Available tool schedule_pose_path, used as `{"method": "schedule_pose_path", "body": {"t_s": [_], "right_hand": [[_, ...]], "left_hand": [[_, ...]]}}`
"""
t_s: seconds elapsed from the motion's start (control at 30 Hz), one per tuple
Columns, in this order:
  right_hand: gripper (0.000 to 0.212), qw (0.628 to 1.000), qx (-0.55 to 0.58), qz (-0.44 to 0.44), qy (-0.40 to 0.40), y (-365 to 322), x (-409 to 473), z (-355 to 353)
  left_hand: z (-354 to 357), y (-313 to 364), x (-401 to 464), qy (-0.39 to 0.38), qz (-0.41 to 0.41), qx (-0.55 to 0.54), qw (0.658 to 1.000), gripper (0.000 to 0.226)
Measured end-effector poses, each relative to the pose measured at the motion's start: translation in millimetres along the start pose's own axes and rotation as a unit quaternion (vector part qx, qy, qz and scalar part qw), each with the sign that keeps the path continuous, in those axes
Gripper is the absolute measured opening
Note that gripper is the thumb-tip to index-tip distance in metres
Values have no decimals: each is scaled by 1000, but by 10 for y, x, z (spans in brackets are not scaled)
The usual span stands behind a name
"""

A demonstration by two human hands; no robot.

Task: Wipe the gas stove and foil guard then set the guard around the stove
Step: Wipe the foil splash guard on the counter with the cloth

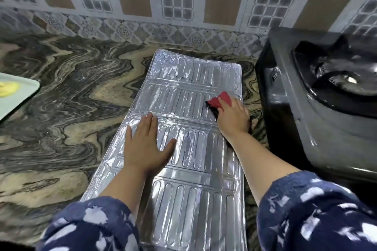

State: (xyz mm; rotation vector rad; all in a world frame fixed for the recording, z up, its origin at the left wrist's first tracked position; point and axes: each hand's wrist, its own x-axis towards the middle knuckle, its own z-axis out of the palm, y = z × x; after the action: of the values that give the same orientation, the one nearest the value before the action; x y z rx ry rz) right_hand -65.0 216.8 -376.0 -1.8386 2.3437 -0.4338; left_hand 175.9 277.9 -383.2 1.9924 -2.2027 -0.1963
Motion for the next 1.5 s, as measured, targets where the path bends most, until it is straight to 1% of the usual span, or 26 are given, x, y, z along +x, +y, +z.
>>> {"method": "schedule_pose_path", "body": {"t_s": [0.13, 0.2, 0.27, 0.37, 0.47, 0.63, 0.7, 0.77, 0.83, 0.87, 0.93, 1.0, 1.1, 1.2, 1.3, 1.4, 1.5], "right_hand": [[41, 997, 12, -66, -29, 35, -250, -93], [41, 997, 22, -76, -24, 3, -383, -178], [41, 995, 11, -97, -15, -74, -603, -209], [43, 991, -13, -129, -18, -162, -983, -143], [53, 993, -38, -112, -29, -139, -1144, -60], [45, 998, -33, -35, -27, -12, -770, -78], [44, 999, -24, -21, -32, -38, -580, -116], [43, 999, -19, -19, -17, -102, -450, -171], [42, 999, -16, -33, 4, -177, -399, -203], [42, 998, -13, -54, 1, -212, -404, -201], [42, 993, -15, -110, -34, -252, -443, -157], [42, 988, -24, -140, -59, -255, -475, -89], [43, 989, -17, -131, -62, -241, -451, -58], [42, 988, -17, -142, -64, -215, -430, -36], [41, 986, -4, -153, -66, -167, -311, -4], [40, 987, -1, -148, -63, -118, 14, 29], [40, 990, -6, -128, -64, -77, 471, 27]], "left_hand": [[-128, -5, -92, -44, -19, 7, 999, 97], [-210, 86, -27, -58, -25, 42, 997, 96], [-243, 250, 59, -64, -17, 68, 995, 90], [-140, 514, 126, -68, -6, 38, 997, 75], [33, 571, 102, -59, -2, 10, 998, 68], [134, 496, 64, -32, 11, 10, 999, 73], [132, 505, 69, -32, 4, 1, 999, 71], [125, 511, 66, -31, 3, -2, 1000, 70], [121, 491, 48, -26, 12, -1, 1000, 70], [120, 475, 33, -25, 17, 0, 1000, 69], [103, 453, -9, -32, 25, 1, 999, 69], [65, 456, -25, -55, 18, -6, 998, 70], [-24, 496, 107, -78, 3, -14, 997, 74], [-72, 481, 387, -58, 8, 4, 998, 74], [-17, 371, 600, -62, 31, 8, 998, 79], [83, 297, 610, -27, 44, -14, 999, 86], [118, 294, 604, -4, 45, -22, 999, 87]]}}
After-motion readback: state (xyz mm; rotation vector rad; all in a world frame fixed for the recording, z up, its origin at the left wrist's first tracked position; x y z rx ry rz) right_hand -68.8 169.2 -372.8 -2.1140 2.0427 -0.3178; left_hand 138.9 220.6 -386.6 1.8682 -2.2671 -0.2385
